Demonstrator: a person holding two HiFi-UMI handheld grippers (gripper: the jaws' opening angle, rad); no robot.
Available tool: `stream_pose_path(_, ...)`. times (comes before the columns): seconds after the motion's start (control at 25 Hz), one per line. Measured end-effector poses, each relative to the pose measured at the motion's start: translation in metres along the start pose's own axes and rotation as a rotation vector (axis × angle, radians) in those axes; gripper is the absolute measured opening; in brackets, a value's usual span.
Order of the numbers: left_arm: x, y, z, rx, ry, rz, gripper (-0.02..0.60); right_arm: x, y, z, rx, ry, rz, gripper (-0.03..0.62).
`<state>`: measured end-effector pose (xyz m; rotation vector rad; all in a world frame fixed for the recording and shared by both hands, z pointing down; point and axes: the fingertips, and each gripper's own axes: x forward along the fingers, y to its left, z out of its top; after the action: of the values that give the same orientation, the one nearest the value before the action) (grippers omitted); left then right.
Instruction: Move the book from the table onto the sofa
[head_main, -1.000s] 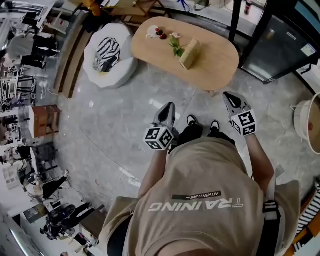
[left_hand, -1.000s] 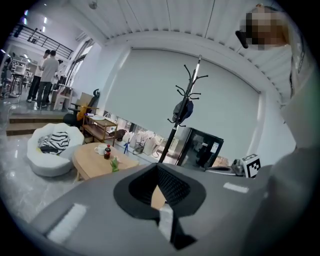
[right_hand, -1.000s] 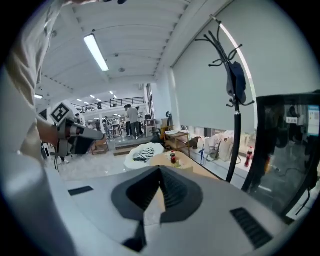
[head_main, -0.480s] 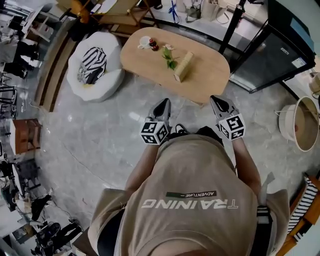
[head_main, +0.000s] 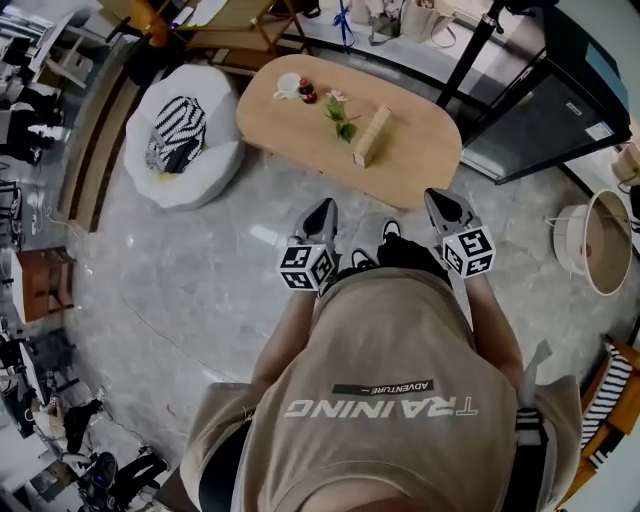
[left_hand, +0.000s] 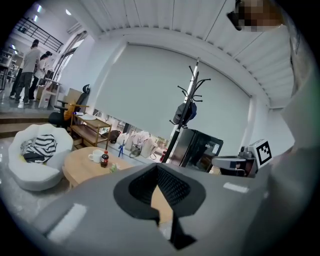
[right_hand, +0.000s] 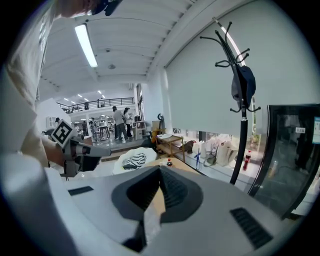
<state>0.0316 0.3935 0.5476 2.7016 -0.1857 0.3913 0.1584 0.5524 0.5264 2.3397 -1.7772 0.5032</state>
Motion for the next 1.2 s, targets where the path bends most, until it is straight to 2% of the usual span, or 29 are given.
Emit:
stream_pose_path(0.2,0.015,0.007,-0.007,-0.034,0.030,0.024,-0.009,0.024,-0.014,0.000,0.036,0.015,0.013,0.005)
stream_pose_path(0.36,0.032,0.020,0.002,-0.032,0.043,0.038,-0.009,0.047,-0.034,0.002,0.041,0.015,0.021,0.005)
stream_pose_path(0.48,0.054,0.026,0.024,-0.025,0.026,0.015,-0.009,0.072,-0.054,0.016,0.027,-0.004,0.025,0.005)
stream_pose_path(0.68,0.104,0.022,0.053,0.054,0.026,-0.034,-0.009,0.111,-0.093,0.029,0.027,-0.011,0.054,0.005)
stream_pose_path(0.8,0.134,0.022,0.060,0.041,0.047,-0.087,-0.009,0.128,-0.112,0.035,0.010,-0.009,0.073,0.005)
stream_pose_path(0.88,0.154,0.020,0.064,0.025,0.063,-0.128,-0.009,0.131,-0.127,0.043,-0.013,-0.032,0.057,0.005)
stream_pose_path(1.2,0.219,0.022,0.075,0.051,0.106,-0.144,-0.009,0.135,-0.184,0.037,-0.003,-0.009,0.017,0.005)
